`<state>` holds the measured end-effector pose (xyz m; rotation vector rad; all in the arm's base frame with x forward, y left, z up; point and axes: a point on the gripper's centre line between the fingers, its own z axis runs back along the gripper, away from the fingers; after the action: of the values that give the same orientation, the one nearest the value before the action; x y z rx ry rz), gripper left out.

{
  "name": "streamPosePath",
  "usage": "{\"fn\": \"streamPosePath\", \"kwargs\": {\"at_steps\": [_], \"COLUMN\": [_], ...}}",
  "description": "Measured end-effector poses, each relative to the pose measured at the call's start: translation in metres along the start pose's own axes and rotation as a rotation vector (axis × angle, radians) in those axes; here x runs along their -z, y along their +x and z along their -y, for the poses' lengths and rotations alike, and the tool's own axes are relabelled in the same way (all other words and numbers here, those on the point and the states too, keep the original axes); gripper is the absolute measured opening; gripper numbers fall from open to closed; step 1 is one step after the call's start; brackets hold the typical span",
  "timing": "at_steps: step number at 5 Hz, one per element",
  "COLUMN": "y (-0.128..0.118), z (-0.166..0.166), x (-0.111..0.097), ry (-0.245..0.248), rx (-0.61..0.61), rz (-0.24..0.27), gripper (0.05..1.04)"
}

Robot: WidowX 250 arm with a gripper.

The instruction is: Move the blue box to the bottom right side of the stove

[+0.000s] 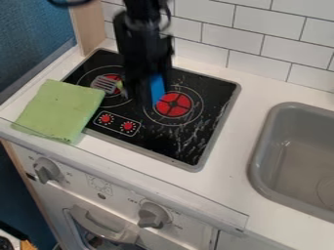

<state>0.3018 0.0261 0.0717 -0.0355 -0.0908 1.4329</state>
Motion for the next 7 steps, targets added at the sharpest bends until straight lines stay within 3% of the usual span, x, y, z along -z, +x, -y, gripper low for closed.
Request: {"fn": "streamPosePath", "kwargs": {"at_steps": [2,3,4,5,6,7], "y": [-0.016,-0.019,-0.018,-0.016,-0.018,-0.019], "z": [-0.013,-0.011,-0.005,-0.007,-0.010,-0.015], "x": [0.036,0.042,0.045,0.043,0.041,0.034], "ry": [0.036,0.036,0.042,0.077,0.095,0.116], "rx": [0.067,0.090,0.096,0.103,0.092,0.104], "rz": [0.089,0.068,0.045,0.055,0.041,0.014], "gripper": [0.615,0.615,0.687,0.917,0.987,0.990]}}
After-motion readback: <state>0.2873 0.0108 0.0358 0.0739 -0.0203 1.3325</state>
